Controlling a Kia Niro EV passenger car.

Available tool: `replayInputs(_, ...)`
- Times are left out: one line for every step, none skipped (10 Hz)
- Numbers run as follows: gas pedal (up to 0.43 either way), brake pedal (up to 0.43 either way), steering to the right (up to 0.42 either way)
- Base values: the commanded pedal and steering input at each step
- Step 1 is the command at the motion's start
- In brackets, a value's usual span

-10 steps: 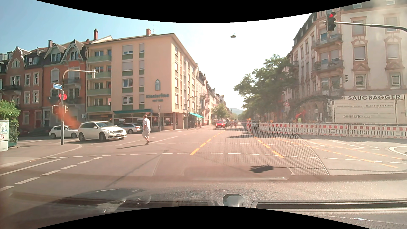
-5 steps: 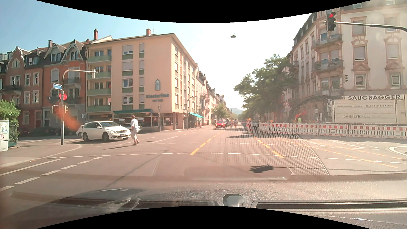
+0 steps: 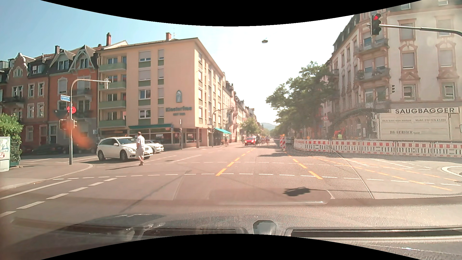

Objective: Follow the waypoints while adhering to traffic rules and regulations

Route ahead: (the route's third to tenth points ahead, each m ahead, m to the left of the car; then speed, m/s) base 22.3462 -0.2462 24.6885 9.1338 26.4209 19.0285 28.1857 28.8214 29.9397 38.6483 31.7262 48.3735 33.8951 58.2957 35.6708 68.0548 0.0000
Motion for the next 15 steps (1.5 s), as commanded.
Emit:
replayInputs(0.0,0.238,0.017)
replayInputs(0.0,0.238,0.017)
replayInputs(0.0,0.238,0.017)
replayInputs(0.0,0.238,0.017)
replayInputs(0.0,0.238,0.017)
replayInputs(0.0,0.238,0.017)
replayInputs(0.0,0.238,0.017)
replayInputs(0.0,0.238,0.017)
replayInputs(0.0,0.238,0.017)
replayInputs(0.0,0.238,0.017)
replayInputs(0.0,0.238,0.017)
replayInputs(0.0,0.238,0.017)
replayInputs(0.0,0.238,0.017)
replayInputs(0.0,0.238,0.017)
replayInputs(0.0,0.238,0.017)
